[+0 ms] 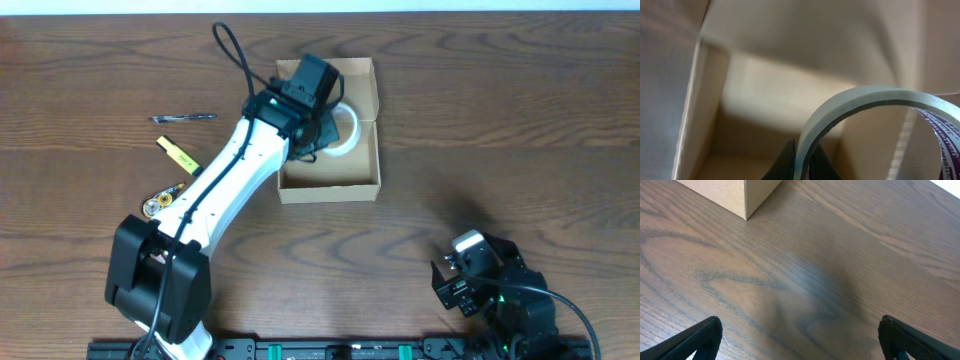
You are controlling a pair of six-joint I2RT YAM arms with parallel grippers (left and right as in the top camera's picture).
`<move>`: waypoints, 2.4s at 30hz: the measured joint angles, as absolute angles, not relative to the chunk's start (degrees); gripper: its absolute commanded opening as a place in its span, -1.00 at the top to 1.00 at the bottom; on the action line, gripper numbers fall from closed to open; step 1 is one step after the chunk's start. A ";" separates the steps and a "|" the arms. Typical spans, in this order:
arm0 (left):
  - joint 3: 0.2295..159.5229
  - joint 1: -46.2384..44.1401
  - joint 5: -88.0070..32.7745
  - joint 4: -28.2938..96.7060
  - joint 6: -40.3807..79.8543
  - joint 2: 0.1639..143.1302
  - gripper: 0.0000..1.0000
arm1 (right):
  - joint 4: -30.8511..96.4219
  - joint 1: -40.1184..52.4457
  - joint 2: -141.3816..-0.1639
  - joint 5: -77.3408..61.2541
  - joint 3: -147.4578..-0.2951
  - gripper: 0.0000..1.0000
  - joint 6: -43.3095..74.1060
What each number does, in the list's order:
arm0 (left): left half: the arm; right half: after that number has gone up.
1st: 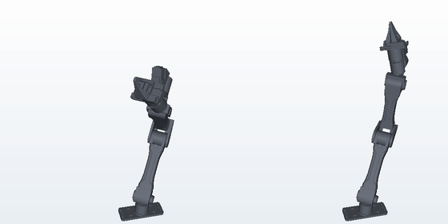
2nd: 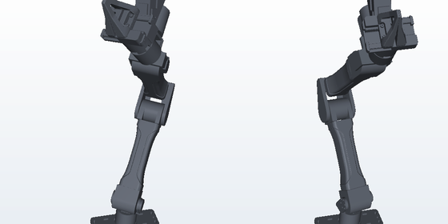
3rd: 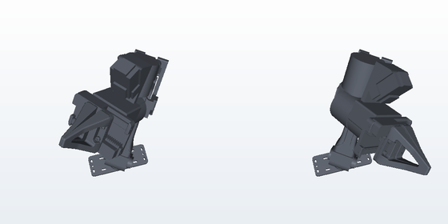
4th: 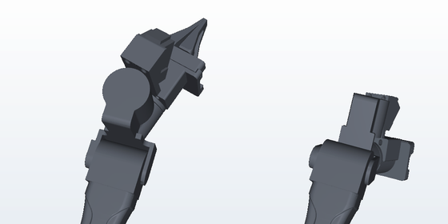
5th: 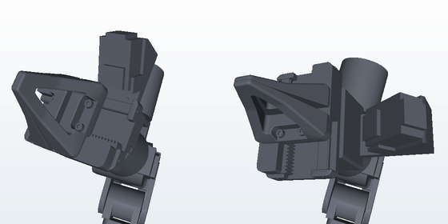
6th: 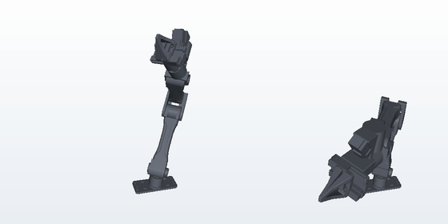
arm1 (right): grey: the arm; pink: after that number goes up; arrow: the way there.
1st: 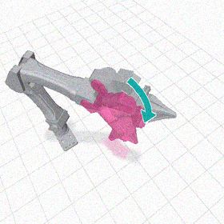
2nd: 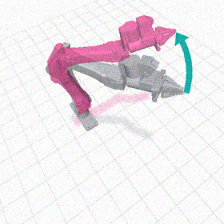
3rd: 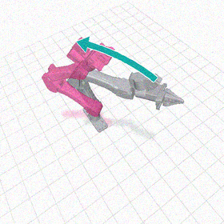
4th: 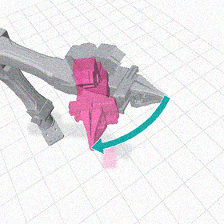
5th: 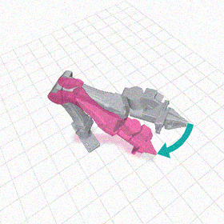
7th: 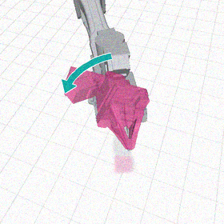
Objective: Pack container
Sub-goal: 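Carry the masking tape roll with the left gripper into the box, then release the roll in the box and move left gripper to clear tape, then grasp the clear packing tape roll with the left gripper and lift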
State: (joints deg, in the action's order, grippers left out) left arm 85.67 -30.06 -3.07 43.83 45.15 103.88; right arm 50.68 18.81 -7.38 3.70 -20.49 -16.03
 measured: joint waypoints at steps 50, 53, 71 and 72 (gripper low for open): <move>70.81 -7.92 18.04 65.21 67.29 75.20 -0.57 | 50.68 18.81 -7.38 3.70 -20.49 -0.99 -16.03; 64.05 -7.86 18.15 65.30 71.96 71.44 -0.57 | 50.70 18.81 -7.38 3.68 -20.49 -0.98 -16.03; 30.50 -7.92 15.40 52.21 100.33 57.82 -0.56 | 50.68 18.81 -7.38 3.68 -20.49 -0.99 -16.03; 30.44 -7.92 15.42 51.64 100.86 58.41 -0.56 | 50.68 18.81 -7.38 3.70 -20.49 -0.99 -16.03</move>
State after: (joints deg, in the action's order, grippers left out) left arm 30.44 -7.92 15.42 51.64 100.86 58.41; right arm 50.68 18.81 -7.38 3.70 -20.49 -16.03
